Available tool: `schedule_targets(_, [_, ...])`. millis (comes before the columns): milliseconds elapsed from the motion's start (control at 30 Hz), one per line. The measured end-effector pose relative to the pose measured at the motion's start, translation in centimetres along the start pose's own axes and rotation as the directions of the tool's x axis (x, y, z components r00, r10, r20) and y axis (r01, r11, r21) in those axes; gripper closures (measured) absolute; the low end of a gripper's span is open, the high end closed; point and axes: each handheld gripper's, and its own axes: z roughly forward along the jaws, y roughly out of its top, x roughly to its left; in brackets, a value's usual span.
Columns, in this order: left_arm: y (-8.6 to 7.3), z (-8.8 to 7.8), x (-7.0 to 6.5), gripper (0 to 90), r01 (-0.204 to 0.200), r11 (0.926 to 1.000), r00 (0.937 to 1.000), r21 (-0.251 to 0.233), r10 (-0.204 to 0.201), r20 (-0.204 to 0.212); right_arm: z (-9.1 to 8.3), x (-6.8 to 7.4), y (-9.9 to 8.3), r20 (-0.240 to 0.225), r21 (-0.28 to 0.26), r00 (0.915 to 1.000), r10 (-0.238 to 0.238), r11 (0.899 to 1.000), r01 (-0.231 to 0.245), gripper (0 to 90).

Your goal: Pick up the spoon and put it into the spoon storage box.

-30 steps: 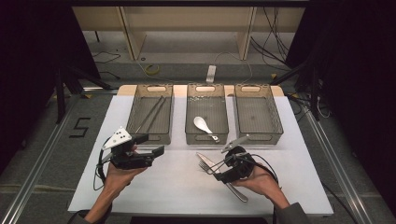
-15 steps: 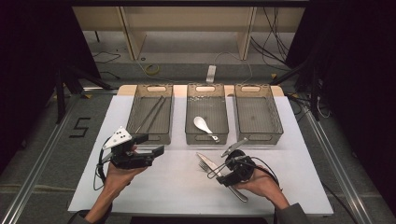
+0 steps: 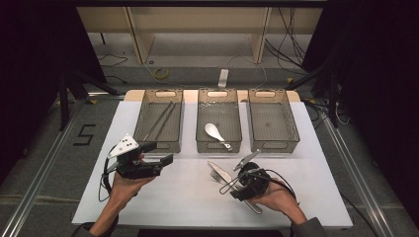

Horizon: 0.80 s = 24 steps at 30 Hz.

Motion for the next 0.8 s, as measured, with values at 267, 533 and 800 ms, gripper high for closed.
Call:
schedule_targets(267, [0.0,0.0,0.0,16.0,0.001,1.0000,1.0000,0.002,-0.001,0.001,0.5,0.1,-0.3,-0.004,0.025,1.0000,-0.001,1.000,0.001,52.3])
schedule_targets(533, [0.0,0.1,-0.1,16.0,-0.001,1.0000,1.0000,0.002,0.001,0.002,0.9,0.3,-0.2,0.011,0.050,0.9998,-0.016,0.999,0.015,57.2])
schedule_targets(800, [0.0,0.1,-0.1,16.0,-0.001,1.0000,1.0000,0.002,0.001,0.002,1.2,0.4,-0.2,0.022,0.065,0.9996,-0.017,0.998,0.016,60.7])
